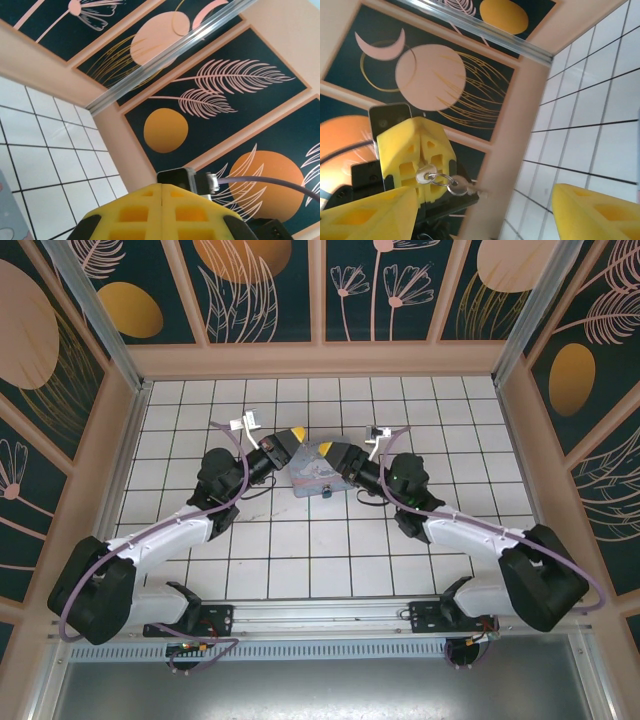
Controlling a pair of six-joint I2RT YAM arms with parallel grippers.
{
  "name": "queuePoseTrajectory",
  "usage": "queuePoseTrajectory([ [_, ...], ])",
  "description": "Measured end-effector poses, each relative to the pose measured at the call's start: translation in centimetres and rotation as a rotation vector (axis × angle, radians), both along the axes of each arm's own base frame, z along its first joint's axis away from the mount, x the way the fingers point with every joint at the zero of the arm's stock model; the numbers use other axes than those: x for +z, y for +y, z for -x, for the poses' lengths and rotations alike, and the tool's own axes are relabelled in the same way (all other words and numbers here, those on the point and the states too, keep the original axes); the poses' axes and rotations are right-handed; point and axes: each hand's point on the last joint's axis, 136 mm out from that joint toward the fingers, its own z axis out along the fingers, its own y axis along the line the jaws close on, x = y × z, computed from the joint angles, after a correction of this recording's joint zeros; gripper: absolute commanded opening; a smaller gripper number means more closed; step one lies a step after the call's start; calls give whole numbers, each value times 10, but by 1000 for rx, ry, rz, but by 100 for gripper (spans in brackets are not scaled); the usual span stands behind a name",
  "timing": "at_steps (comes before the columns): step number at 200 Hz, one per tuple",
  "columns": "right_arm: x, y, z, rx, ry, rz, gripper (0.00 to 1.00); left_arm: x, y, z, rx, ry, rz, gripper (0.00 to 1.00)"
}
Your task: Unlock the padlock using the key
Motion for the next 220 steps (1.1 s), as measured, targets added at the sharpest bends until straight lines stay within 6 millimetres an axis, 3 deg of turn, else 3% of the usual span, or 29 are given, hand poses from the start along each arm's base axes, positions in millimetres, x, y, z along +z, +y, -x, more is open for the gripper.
queuePoseTrajectory([
  [34,11,3,0,8,48,-118,86,9,4,0,24,-43,17,0],
  [66,22,7,6,9,85,-192,90,17,8,-2,53,-75,34,0],
  [93,24,13,9,16,117,-234,90,18,9,-6,69,-89,43,0],
  [152,5,34,2,26,209,-281,88,13,7,-9,69,-86,42,0],
  [220,22,34,-1,15,197,-356,76,10,6,-11,68,-84,41,0],
])
